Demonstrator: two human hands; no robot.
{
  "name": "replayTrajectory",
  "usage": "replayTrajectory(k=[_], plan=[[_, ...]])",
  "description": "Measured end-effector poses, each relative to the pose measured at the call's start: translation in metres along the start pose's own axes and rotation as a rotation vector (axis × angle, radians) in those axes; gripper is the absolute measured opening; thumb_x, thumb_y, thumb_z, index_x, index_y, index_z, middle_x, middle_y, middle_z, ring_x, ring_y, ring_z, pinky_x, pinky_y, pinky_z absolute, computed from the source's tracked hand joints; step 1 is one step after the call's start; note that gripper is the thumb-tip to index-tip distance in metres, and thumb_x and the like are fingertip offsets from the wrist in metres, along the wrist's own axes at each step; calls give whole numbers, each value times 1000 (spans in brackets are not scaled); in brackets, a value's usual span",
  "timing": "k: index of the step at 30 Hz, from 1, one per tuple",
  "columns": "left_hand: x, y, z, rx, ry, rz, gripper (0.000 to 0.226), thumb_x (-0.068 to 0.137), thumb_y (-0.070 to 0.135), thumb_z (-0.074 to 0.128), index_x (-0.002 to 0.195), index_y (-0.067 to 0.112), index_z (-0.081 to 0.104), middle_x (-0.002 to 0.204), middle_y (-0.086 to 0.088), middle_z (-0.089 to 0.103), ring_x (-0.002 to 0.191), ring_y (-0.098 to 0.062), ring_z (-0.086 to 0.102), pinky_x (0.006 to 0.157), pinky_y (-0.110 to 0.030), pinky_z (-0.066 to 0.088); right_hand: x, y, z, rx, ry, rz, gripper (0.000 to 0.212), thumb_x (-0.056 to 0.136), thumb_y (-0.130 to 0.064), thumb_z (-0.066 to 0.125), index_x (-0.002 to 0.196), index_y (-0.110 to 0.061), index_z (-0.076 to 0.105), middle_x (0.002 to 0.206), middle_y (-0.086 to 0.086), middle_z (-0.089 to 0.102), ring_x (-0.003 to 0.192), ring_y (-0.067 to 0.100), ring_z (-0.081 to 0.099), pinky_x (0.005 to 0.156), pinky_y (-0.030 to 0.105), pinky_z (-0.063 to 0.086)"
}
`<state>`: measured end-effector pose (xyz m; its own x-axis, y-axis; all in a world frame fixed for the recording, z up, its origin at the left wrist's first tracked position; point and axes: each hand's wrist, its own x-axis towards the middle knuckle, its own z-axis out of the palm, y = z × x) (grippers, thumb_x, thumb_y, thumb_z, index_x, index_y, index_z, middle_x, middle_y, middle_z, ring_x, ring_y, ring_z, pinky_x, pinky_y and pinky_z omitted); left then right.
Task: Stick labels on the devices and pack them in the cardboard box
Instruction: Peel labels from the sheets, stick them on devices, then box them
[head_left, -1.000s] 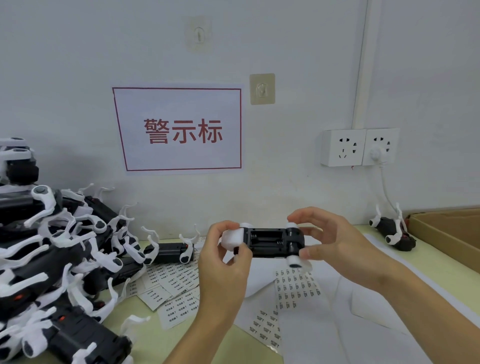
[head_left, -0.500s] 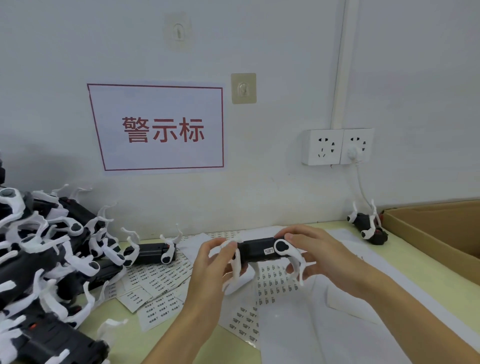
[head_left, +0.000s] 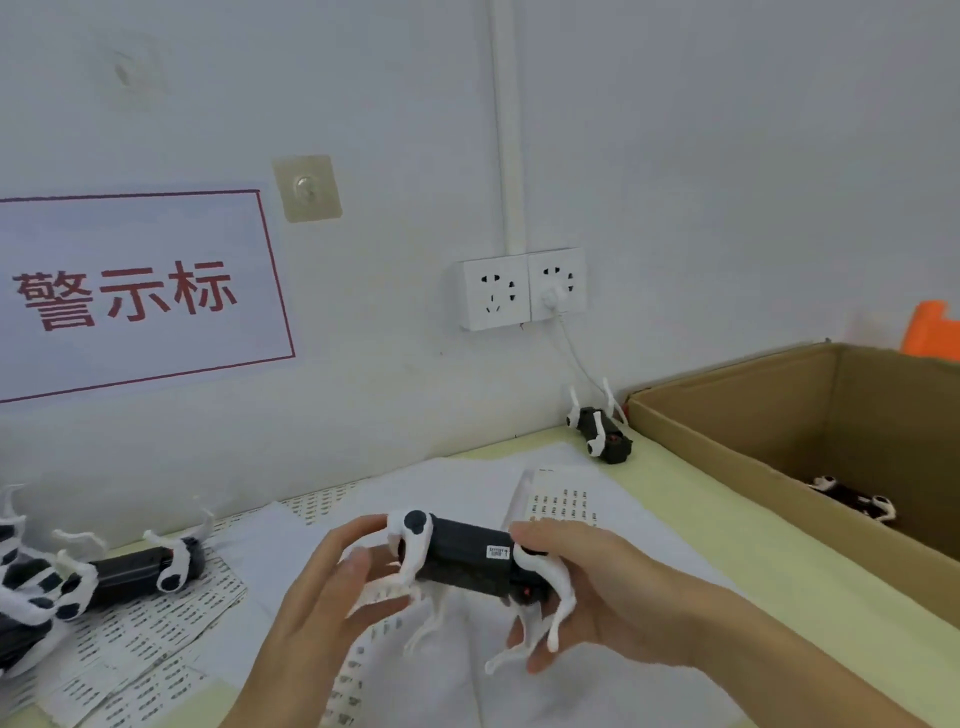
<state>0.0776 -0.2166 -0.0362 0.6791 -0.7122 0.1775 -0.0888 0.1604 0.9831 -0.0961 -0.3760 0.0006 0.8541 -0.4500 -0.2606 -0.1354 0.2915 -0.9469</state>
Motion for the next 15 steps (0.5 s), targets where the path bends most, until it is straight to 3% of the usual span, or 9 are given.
replayTrajectory(k=[3, 6, 8, 11, 15], plan=[[-7, -2, 7, 178, -38, 45, 25, 96, 27, 49, 104, 27, 73, 104, -4, 76, 97, -18, 72, 86, -41, 52, -29, 0, -38, 164, -122, -2, 33, 91, -30, 59, 103, -4, 75, 98, 23, 58, 82, 40, 65, 70, 46, 58], [-7, 5, 27, 532, -142, 169, 21, 86, 36, 56, 93, 41, 75, 103, 25, 71, 101, 6, 64, 84, -13, 50, -53, 6, -85, 309, -9, -78, 43, 85, -33, 62, 111, -2, 73, 101, 25, 64, 89, 41, 67, 71, 45, 57], [6, 3, 55, 664, -198, 212, 18, 91, 27, 61, 99, 39, 71, 101, 32, 69, 104, 6, 62, 81, -3, 44, -64, 8, -110, 418, 103, -164, 43, 86, -31, 61, 116, -2, 71, 104, 27, 66, 88, 39, 68, 73, 44, 58], [31, -7, 115, 817, -297, 249, 21, 99, 28, 55, 118, 37, 61, 123, 26, 57, 112, 2, 54, 91, -14, 38, -70, 5, -135, 582, 253, -307, 49, 82, -28, 65, 122, 0, 63, 100, 27, 65, 79, 38, 68, 73, 45, 59], [56, -27, 190, 905, -344, 204, 36, 103, 36, 45, 139, 34, 47, 144, 18, 44, 126, 2, 38, 104, -23, 33, -74, 1, -150, 712, 371, -420, 41, 76, -25, 70, 107, 0, 64, 96, 24, 59, 74, 38, 62, 73, 44, 60]])
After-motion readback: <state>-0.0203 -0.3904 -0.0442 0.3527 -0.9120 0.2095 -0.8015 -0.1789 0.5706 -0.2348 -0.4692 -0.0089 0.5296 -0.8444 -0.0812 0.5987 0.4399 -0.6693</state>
